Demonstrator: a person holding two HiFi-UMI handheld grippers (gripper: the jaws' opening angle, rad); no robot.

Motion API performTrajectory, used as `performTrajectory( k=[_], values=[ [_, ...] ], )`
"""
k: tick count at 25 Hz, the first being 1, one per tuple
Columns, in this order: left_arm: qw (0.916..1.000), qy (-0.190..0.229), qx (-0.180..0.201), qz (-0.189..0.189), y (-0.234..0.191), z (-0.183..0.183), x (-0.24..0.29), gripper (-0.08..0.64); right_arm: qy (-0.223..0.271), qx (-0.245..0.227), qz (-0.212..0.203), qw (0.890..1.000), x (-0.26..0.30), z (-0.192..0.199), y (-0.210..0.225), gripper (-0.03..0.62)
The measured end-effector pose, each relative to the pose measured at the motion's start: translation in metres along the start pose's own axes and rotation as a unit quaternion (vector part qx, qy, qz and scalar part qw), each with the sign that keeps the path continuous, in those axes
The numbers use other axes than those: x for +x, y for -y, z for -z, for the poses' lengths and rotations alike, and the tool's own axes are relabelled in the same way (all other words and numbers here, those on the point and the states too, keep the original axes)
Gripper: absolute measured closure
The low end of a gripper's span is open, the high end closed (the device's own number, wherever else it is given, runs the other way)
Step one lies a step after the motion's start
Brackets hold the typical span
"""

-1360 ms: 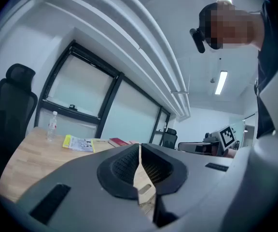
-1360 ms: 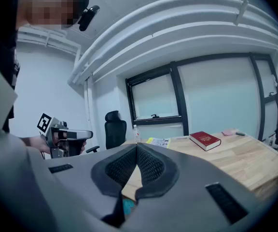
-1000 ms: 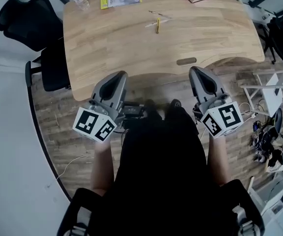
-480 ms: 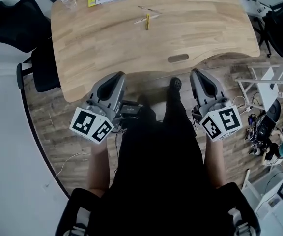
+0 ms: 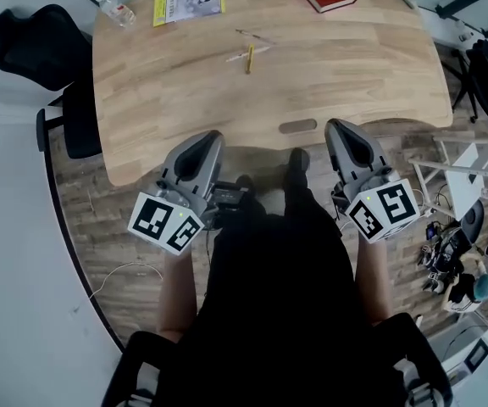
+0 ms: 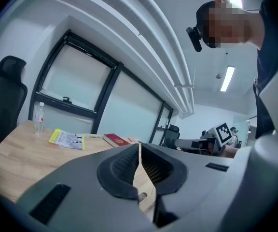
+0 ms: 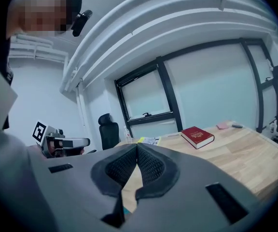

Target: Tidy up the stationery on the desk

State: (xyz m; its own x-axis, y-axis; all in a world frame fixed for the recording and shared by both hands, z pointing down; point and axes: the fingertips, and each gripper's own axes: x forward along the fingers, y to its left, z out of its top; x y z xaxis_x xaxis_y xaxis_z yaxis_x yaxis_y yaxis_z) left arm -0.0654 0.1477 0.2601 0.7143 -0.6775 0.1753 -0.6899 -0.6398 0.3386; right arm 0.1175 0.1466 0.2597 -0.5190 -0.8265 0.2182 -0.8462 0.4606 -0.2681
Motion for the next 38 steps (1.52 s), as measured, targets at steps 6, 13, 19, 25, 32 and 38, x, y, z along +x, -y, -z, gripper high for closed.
performTrajectory(
  k=[6,13,19,25,32,38],
  values=[
    [0.9997,0.015,-0.009,-0.019,0.019,-0.008,0.051,0.517,-0.007,-0.010,-0.042,0.999,0.014,-0.016,0.045,0.571],
    [0.9984,0.009,-0.006,-0.056,0.041,-0.010,0.109,0.517,-0.028,-0.004,-0.111,0.993,0.024,-0.023,0.079,0.571],
    [0.9974,0.004,-0.016,-0.070,0.055,-0.002,0.125,0.517,-0.048,0.000,-0.149,0.988,0.034,-0.012,0.094,0.571],
    [0.9957,-0.030,0.033,-0.081,0.052,-0.002,0.119,0.517,-0.041,0.010,-0.166,0.985,0.045,-0.018,0.080,0.571],
    [0.9976,-0.017,0.010,-0.067,0.014,-0.024,0.122,0.517,-0.022,-0.007,-0.148,0.989,0.062,-0.045,0.068,0.571],
    [0.9987,-0.028,0.019,-0.038,-0.023,-0.030,0.137,0.517,-0.026,-0.011,-0.107,0.994,0.082,-0.049,0.059,0.571]
  ],
)
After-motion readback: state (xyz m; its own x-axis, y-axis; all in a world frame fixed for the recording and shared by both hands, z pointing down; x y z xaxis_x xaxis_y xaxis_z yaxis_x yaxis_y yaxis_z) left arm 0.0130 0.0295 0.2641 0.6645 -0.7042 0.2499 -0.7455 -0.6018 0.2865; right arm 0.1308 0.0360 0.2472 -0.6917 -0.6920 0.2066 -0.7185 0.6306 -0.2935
